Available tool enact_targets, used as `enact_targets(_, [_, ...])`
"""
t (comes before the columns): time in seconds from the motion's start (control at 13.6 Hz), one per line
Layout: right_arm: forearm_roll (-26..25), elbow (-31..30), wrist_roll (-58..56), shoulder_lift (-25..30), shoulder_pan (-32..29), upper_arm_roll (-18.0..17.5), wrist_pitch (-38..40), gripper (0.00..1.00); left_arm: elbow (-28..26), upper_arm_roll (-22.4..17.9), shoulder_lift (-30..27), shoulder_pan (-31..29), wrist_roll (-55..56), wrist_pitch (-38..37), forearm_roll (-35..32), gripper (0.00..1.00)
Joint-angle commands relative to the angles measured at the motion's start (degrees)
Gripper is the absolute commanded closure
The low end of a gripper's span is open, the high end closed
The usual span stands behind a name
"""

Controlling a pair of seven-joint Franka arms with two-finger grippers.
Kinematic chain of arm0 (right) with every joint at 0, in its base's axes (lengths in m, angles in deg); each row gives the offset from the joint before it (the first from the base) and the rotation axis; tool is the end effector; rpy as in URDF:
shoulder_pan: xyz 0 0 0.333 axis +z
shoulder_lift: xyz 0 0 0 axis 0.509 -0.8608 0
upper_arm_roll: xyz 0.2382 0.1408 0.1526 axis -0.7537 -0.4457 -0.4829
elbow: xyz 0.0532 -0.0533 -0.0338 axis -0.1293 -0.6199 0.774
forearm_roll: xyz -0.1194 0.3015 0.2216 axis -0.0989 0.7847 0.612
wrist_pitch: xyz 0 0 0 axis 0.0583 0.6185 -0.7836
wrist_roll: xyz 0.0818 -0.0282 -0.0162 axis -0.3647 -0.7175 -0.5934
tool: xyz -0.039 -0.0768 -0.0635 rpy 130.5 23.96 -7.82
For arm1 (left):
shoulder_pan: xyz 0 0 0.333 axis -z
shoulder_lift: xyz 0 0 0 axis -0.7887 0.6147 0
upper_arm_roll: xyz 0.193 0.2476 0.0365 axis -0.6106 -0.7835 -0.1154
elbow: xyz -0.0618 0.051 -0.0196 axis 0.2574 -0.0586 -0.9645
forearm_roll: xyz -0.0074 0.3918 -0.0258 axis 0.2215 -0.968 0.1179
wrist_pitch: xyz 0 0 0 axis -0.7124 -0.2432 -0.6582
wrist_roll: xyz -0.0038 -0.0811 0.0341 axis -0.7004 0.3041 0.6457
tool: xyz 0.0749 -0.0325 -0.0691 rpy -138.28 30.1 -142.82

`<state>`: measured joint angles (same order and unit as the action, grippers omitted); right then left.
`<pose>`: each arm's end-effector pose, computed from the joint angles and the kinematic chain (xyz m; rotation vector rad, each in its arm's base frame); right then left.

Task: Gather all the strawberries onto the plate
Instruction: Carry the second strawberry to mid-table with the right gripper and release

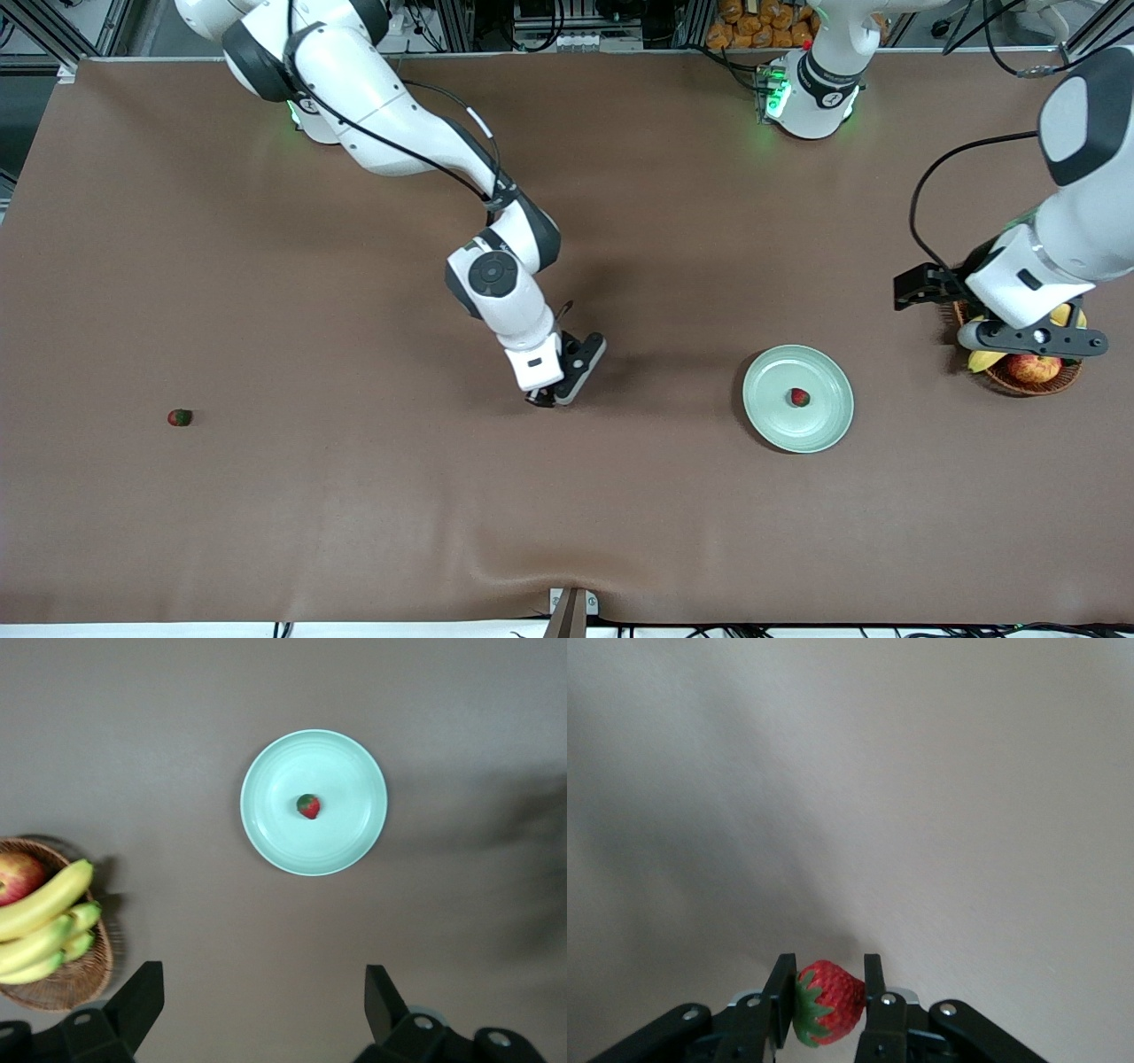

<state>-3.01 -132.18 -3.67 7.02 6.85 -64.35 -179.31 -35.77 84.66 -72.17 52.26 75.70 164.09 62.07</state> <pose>0.5971 0.4843 0.1935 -2.6140 -1.4585 -0.5408 0.6098 -0.0853 0.5348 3.1186 -0.1198 -0.0933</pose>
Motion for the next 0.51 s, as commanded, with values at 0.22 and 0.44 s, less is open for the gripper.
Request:
enact_targets(0.22, [-0.31, 3.94, 1.45, -1.72, 0.35, 0.48, 0.05, 0.0, 0.49, 3.46, 0.66, 1.3, 12.58, 0.75, 3.51, 0.0])
enact_targets(0.44, [0.12, 3.77, 1.36, 1.09, -0.27, 0.48, 0.93, 0.0, 0.49, 3.46, 1.28, 3.76, 16.36, 1.72, 4.3, 0.0])
